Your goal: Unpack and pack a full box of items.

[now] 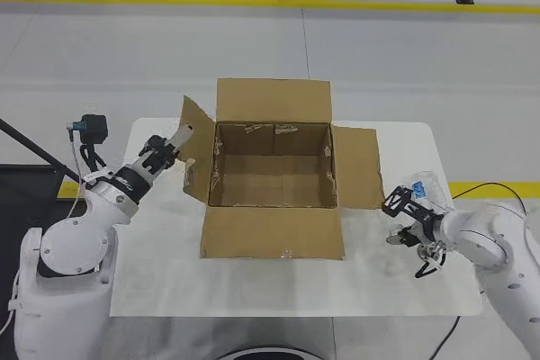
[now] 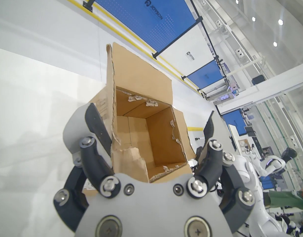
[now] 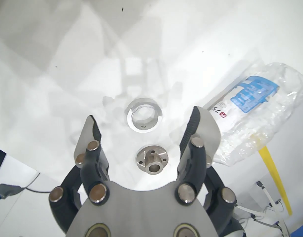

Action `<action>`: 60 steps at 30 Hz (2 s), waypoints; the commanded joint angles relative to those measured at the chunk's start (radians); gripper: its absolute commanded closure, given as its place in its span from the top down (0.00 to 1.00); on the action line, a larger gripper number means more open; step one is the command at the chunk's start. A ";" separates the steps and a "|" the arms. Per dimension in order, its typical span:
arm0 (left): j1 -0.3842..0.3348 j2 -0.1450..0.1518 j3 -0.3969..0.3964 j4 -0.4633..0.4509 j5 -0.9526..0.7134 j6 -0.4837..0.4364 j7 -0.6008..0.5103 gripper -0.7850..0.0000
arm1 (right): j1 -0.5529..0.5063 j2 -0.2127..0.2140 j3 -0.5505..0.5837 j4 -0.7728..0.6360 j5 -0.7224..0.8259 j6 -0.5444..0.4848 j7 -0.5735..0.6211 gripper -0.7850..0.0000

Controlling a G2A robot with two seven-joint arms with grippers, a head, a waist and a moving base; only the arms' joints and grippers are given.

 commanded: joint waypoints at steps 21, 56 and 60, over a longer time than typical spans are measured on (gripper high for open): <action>-0.172 -0.002 0.444 -0.074 0.158 0.037 -0.198 1.00 | -0.304 0.023 0.285 0.015 0.026 -0.018 -0.482 1.00; -0.026 0.030 0.188 0.018 0.173 0.110 -0.081 1.00 | 0.084 -0.030 0.098 0.388 0.553 -0.236 -0.414 1.00; 0.011 0.033 0.149 0.017 0.146 0.096 -0.046 1.00 | 0.080 -0.031 0.097 0.371 0.541 -0.226 -0.424 1.00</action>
